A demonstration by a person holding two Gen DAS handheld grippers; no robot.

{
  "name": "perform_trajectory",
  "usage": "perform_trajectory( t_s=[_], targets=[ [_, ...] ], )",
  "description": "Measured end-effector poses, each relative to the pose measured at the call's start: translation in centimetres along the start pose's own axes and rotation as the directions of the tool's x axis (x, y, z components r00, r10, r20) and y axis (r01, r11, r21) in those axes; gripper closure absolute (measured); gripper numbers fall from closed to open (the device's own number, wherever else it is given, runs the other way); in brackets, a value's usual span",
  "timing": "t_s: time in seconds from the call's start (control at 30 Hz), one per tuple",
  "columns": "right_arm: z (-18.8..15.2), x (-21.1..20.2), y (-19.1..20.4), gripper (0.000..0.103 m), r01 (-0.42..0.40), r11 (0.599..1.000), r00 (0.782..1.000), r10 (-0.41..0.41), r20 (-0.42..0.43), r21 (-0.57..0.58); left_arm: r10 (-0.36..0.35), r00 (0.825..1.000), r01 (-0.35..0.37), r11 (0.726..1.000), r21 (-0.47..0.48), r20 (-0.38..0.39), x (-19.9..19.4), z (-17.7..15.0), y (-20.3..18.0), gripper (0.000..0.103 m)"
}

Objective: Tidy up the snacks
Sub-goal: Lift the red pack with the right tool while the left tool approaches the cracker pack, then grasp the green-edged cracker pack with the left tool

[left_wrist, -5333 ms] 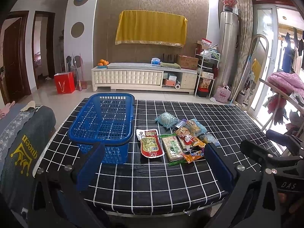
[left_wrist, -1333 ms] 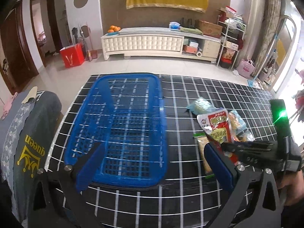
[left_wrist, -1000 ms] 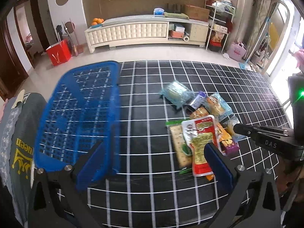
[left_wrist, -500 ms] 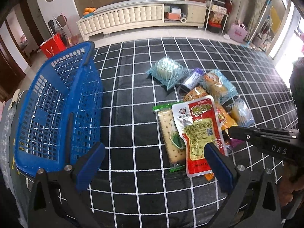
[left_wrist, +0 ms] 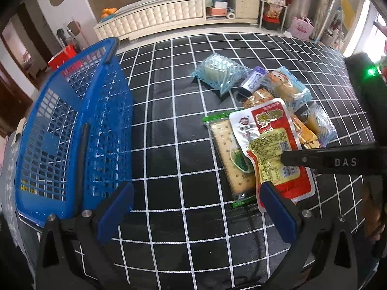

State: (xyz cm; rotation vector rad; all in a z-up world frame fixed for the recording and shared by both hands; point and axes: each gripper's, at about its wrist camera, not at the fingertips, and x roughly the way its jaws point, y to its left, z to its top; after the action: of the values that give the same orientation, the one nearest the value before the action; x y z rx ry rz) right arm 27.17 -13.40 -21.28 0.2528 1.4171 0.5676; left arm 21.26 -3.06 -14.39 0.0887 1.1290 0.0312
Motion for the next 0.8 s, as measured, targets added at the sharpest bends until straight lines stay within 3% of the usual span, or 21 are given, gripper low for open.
perform_trajectory(
  t_s=[0.07,0.27,0.3,0.4,0.5,0.63,0.8],
  targets=[
    [0.1,0.2,0.2,0.053,0.000,1.000,1.000,0.000,0.004,0.003,-0.005,1.000,0.005,1.000,0.015,0.003,0.1,0.0,-0.3,0.000],
    [1.0,1.1,0.9,0.054,0.015,1.000,1.000,-0.015,0.007,-0.005,-0.027,1.000,0.027,0.999,0.037,0.009,0.0,0.0,-0.6,0.000],
    [1.0,1.0,1.0,0.067,0.024,1.000,1.000,-0.024,0.013,-0.013,-0.026,1.000,0.025,0.999,0.037,0.008,0.0,0.0,-0.6,0.000],
    [0.9,0.4,1.7,0.086,0.032,0.999,0.999,-0.030,0.042,-0.039,-0.035,0.999,0.034,0.999,0.030,0.011,-0.2,0.2,-0.5,0.000],
    [0.6,-0.4,2.3,0.092,0.036,0.997,0.997,-0.031,0.075,-0.069,-0.043,0.999,0.043,0.999,0.026,0.007,-0.2,0.3,-0.6,0.000],
    [0.2,-2.8,2.0,0.093,0.035,0.997,0.990,-0.025,0.141,-0.074,-0.045,0.999,0.045,0.999,0.022,0.007,-0.2,0.6,-0.7,0.000],
    [-0.2,-5.0,0.8,0.094,0.024,0.998,0.982,-0.013,0.188,-0.060,-0.099,0.995,0.098,0.994,-0.041,-0.021,0.5,1.7,-0.3,0.000]
  ],
)
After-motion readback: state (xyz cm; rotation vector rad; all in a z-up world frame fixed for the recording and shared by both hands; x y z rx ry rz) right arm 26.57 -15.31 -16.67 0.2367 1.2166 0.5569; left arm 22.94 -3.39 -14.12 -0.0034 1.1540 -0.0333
